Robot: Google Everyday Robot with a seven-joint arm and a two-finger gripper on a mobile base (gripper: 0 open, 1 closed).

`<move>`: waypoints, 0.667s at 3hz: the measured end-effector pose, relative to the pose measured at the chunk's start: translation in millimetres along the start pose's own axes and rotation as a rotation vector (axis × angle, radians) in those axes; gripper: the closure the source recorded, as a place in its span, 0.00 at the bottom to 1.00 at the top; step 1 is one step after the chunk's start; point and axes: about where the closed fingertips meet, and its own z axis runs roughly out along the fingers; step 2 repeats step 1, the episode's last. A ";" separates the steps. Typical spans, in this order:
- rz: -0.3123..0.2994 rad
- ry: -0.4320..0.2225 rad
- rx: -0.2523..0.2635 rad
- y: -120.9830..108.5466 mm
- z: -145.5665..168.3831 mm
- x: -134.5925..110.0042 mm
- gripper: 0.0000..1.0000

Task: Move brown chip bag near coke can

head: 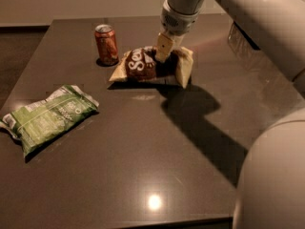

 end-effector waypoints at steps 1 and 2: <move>-0.001 0.000 -0.001 0.4 1.9 -0.7 0.00; -0.001 0.000 -0.001 0.4 1.9 -0.7 0.00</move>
Offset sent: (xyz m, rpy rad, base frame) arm 0.0000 0.0000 0.0000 0.0000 0.0000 0.0000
